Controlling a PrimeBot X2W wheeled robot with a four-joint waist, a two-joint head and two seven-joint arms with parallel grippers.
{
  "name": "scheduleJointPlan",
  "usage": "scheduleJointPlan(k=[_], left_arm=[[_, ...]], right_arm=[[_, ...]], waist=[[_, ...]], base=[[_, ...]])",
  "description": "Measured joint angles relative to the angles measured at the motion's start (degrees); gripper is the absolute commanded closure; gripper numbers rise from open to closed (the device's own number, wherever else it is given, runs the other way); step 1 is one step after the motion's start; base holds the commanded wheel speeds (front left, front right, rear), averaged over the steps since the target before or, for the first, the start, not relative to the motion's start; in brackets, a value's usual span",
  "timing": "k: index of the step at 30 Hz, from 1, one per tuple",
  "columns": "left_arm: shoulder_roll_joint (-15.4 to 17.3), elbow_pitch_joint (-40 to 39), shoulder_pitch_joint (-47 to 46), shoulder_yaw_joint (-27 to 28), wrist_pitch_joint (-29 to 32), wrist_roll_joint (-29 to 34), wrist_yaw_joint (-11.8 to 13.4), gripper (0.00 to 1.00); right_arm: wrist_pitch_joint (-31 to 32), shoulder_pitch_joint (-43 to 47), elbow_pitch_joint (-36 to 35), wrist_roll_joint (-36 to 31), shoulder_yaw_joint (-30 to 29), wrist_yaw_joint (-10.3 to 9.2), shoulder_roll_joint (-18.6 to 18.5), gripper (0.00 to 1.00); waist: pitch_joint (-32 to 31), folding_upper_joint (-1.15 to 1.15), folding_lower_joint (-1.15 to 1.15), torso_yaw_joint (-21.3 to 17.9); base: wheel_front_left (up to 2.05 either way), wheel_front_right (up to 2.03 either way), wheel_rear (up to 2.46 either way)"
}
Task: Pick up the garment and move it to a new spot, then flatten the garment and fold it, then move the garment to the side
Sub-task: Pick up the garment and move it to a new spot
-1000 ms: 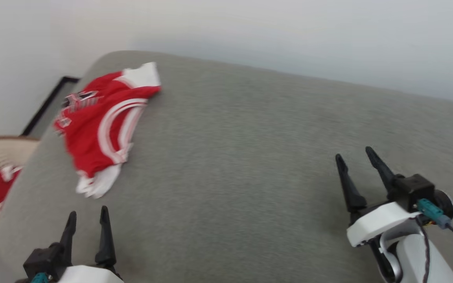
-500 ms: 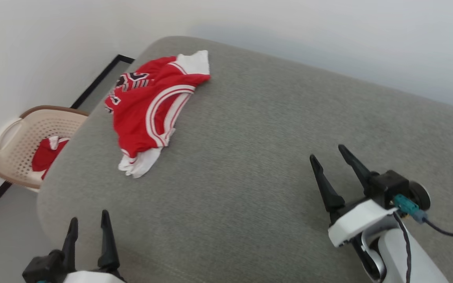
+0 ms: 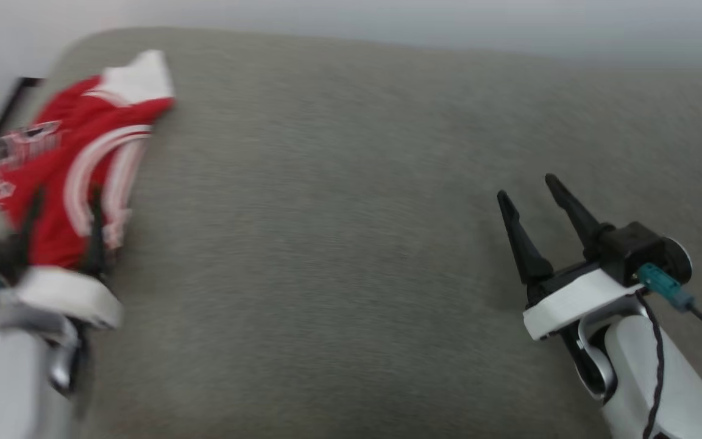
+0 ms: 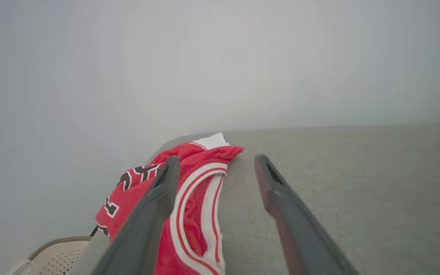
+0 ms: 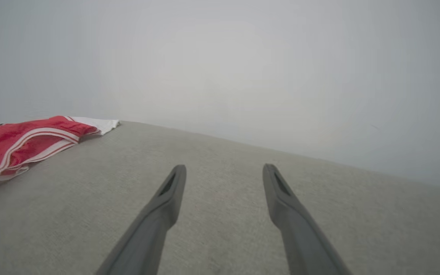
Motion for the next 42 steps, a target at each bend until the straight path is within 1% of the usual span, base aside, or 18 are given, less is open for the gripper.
scheduleJointPlan(k=[1, 3, 5, 8, 10, 12, 14, 19, 22, 26, 27, 28, 29, 30, 32, 36, 38, 42], left_arm=[[0.0, 0.0, 0.0, 0.0, 0.0, 0.0, 0.0, 0.0], [3.5, 4.2, -4.5, 0.4, 2.6, -1.2, -0.4, 0.0], [7.0, 8.5, -8.2, 0.7, 7.4, -2.3, -0.5, 0.0], [11.5, 14.8, -11.8, 0.7, 16.8, -3.8, -0.6, 0.0], [14.3, 17.0, -14.3, 0.1, 20.4, -3.9, -0.7, 0.0], [16.6, 20.2, -16.9, -0.4, 25.6, -4.2, -0.7, 0.0], [17.8, 23.5, -18.3, -0.5, 30.1, -4.5, -0.7, 0.0], [21.4, 28.6, -23.0, -1.5, 35.2, -3.4, 0.5, 0.0], [22.8, 31.1, -24.9, -1.5, 36.6, -3.1, 1.5, 0.0], [23.6, 33.3, -27.0, -1.2, 37.1, -3.3, 2.4, 0.0], [23.6, 33.7, -27.4, -1.2, 37.0, -3.3, 2.6, 0.34], [23.8, 34.1, -27.7, -1.2, 36.9, -3.3, 3.0, 0.49], [23.7, 34.5, -27.8, -0.9, 36.3, -3.7, 3.2, 0.98], [23.3, 34.8, -27.8, -0.7, 35.8, -4.1, 3.4, 1.0], [22.4, 35.0, -27.8, -1.2, 34.0, -4.0, 3.7, 1.0], [21.7, 34.4, -27.2, -2.5, 28.9, -3.0, 4.6, 1.0], [20.5, 33.4, -27.3, -3.5, 27.0, -2.4, 4.2, 1.0], [18.4, 30.0, -29.5, -6.7, 24.6, -1.2, 2.4, 1.0]], right_arm=[[0.0, 0.0, 0.0, 0.0, 0.0, 0.0, 0.0, 0.0], [0.0, -0.5, -0.7, 0.3, -0.3, -0.01, 0.2, 0.0], [0.0, -1.1, -1.6, 0.5, -0.5, -0.01, 0.4, 0.0], [0.0, -1.6, -2.9, 0.7, -1.1, -0.01, 0.9, 0.0], [0.0, -1.8, -3.6, 0.8, -1.4, -0.01, 1.2, 0.0], [0.0, -1.9, -4.4, 0.8, -1.6, -0.01, 1.1, 0.0], [0.0, -1.9, -4.9, 0.8, -1.5, -0.01, 1.0, 0.0], [0.0, -2.6, -7.2, 1.3, -1.6, -0.01, 1.0, 0.0], [0.0, -3.2, -9.1, 1.3, -1.3, -0.01, 1.4, 0.0], [0.0, -3.1, -11.2, 1.2, -1.1, -0.01, 1.4, 0.0], [0.0, -3.1, -12.0, 1.1, -1.2, -0.01, 1.4, 0.0], [0.0, -3.0, -12.7, 0.9, -1.4, -0.01, 1.4, 0.0], [0.0, -2.9, -13.3, 0.6, -1.5, -0.01, 1.3, 0.0], [0.0, -2.9, -13.8, 0.3, -1.5, -0.01, 1.3, 0.0], [0.0, -2.8, -14.5, 0.1, -1.9, -0.01, 1.4, 0.0], [0.0, -1.6, -14.7, -0.2, -2.5, -0.01, 2.3, 0.0], [0.0, -1.0, -14.2, -0.2, -2.7, -0.01, 2.8, 0.0], [0.0, 0.2, -13.1, -0.2, -2.8, -0.01, 4.0, 0.0]], waist=[[0.0, 0.0, 0.0, 0.0], [1.5, 0.0, 0.0, -2.5], [3.1, 0.0, 0.0, -4.9], [5.3, 0.0, 0.0, -8.4], [6.7, 0.0, 0.0, -10.4], [8.2, 0.0, 0.0, -12.0], [9.7, 0.0, 0.0, -13.2], [13.4, 0.0, 0.0, -15.0], [15.7, 0.0, 0.0, -15.8], [18.0, 0.01, 0.0, -16.8], [18.3, 0.0, 0.0, -16.9], [18.4, 0.01, 0.0, -17.1], [18.5, 0.0, 0.0, -17.1], [18.3, 0.0, 0.0, -17.1], [17.7, 0.0, 0.0, -17.0], [15.5, 0.0, 0.0, -16.7], [14.1, 0.0, 0.0, -16.4], [10.9, 0.0, 0.0, -16.1]], base=[[0.0, 0.0, 0.0], [0.0, 0.0, 0.0], [0.0, 0.0, 0.0], [0.0, 0.0, 0.0], [0.0, 0.0, 0.0], [0.0, 0.0, 0.0], [0.0, 0.0, 0.0], [0.0, 0.0, 0.0], [0.0, 0.0, 0.0], [0.0, 0.0, 0.0], [0.0, 0.0, 0.0], [0.0, 0.0, 0.0], [0.0, 0.0, 0.0], [0.0, 0.0, 0.0], [0.0, 0.0, 0.0], [0.0, 0.0, 0.0], [0.0, 0.0, 0.0], [0.0, 0.0, 0.0]])
